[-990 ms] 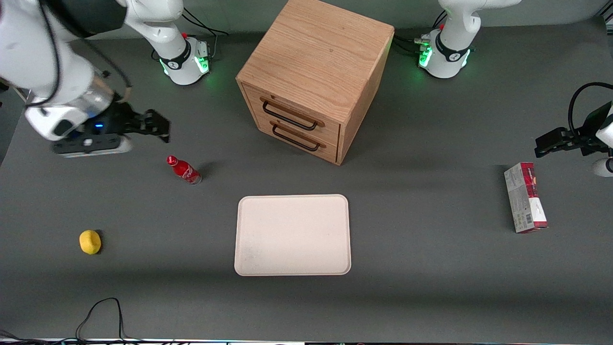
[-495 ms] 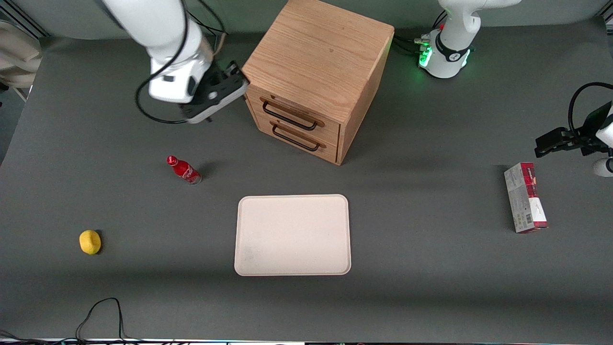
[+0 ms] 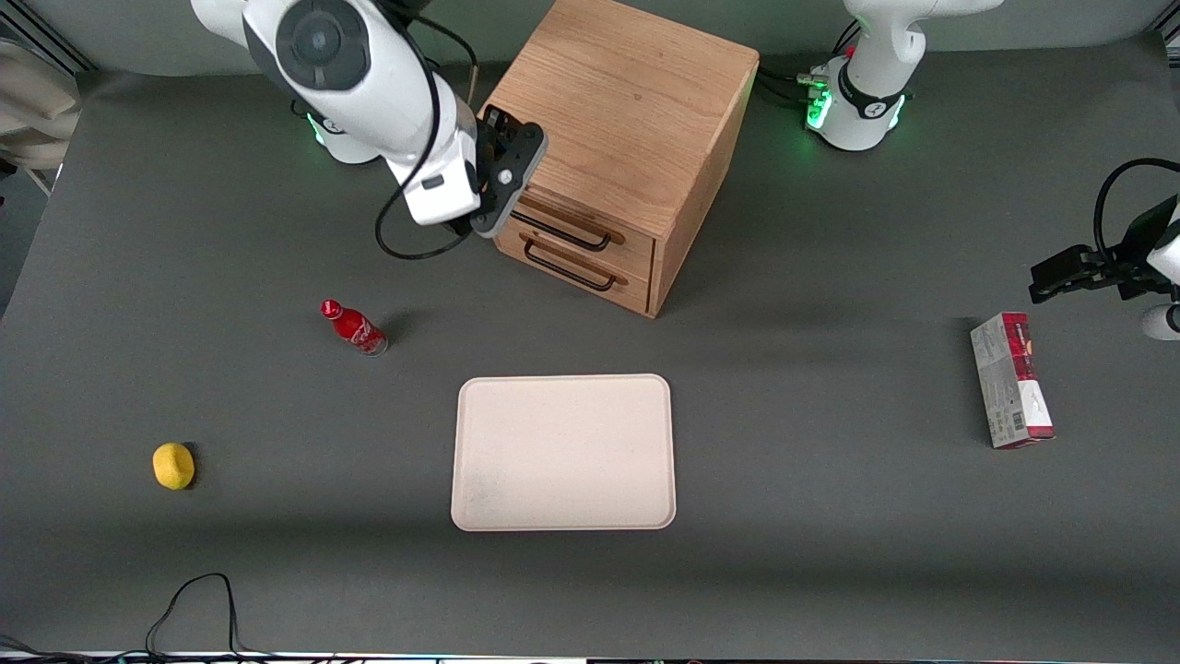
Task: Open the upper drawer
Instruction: 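Hook the right gripper onto the upper drawer's black bar handle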
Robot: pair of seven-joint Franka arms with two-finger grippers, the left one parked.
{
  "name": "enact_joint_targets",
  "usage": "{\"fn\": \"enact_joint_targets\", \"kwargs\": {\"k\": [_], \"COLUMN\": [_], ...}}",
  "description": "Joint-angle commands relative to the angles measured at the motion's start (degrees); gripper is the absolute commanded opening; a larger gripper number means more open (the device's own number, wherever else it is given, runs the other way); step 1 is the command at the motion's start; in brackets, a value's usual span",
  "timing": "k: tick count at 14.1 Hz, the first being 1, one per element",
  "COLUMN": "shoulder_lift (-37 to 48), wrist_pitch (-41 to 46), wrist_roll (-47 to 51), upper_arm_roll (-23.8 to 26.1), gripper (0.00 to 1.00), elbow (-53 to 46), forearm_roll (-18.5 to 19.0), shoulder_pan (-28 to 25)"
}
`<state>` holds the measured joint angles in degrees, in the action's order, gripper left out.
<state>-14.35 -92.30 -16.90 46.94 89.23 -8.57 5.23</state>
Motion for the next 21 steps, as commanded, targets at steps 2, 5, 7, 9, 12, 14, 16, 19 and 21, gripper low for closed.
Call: {"fn": "enact_joint_targets", "kwargs": {"k": [2,5,7,9,12,14,16,19,21], "shoulder_lift": [-3.41,-3.67,-4.63,-5.08,-6.48,-7.97,-8.59,-9.03,-9.03], "wrist_pitch": [-4.89,-9.03,-11.31,-14.47,-17.82,-19.05,-19.76,-19.94,-19.76], "wrist_roll": [-5.95,-8.15,-8.59,-8.68,-9.29,-9.21,-9.21,-9.03,-8.94], "upper_arm_roll": [0.17,0.0,-0.09,-0.09,-0.09,-0.09,-0.09,0.0,0.0], "gripper": [1.0,1.0,1.0,1.0,1.0,1.0,1.0,1.0,1.0], "elbow": [3.56,7.0,8.06,10.07,11.66,11.75,11.75,11.75,11.75], "forearm_roll": [-1.63,-1.11,-0.67,0.04,1.52,3.46,3.56,3.56,3.56], "shoulder_pan": [0.3,0.3,0.22,0.13,-0.05,-0.05,-0.23,-0.58,-0.58]}}
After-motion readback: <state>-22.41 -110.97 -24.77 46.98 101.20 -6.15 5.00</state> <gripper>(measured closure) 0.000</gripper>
